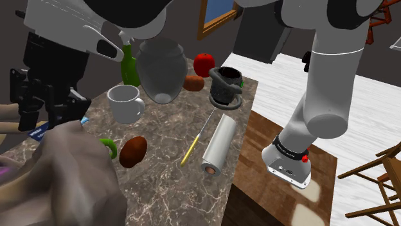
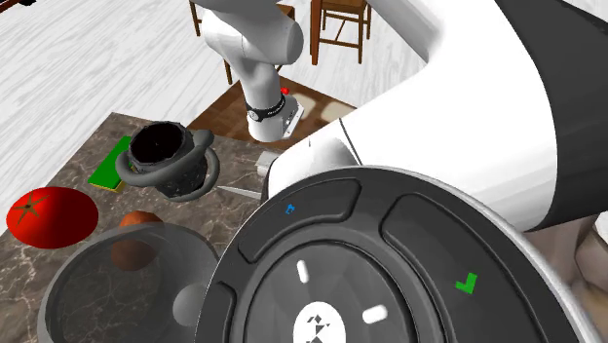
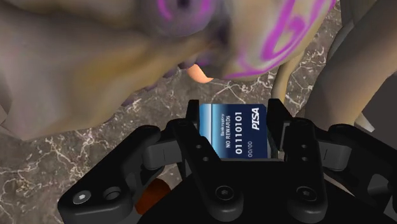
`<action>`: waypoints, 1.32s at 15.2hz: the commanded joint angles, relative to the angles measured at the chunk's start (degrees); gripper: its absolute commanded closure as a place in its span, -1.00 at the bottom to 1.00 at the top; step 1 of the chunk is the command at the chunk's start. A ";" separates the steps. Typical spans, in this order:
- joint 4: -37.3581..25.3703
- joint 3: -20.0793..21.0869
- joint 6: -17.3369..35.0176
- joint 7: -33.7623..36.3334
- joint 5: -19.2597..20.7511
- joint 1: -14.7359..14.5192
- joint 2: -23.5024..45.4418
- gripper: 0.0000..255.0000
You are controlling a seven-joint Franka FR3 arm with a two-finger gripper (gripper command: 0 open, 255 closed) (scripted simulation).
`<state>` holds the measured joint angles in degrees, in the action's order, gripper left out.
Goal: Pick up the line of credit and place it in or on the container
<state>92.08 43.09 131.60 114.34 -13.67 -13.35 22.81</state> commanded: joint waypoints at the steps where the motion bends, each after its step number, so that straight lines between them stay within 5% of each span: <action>1: 1.88 -1.20 1.23 -0.74 -0.11 0.14 4.57 1.00; 12: 2.84 -4.10 2.53 -2.52 -2.12 -2.17 4.50 1.00; 13: 4.06 -3.40 2.10 -1.70 -3.05 -1.99 2.19 -1.00; 20: 2.90 -4.57 -0.33 -3.69 -4.16 -0.98 1.64 -1.00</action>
<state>94.22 40.46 129.60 111.02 -17.44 -15.62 21.32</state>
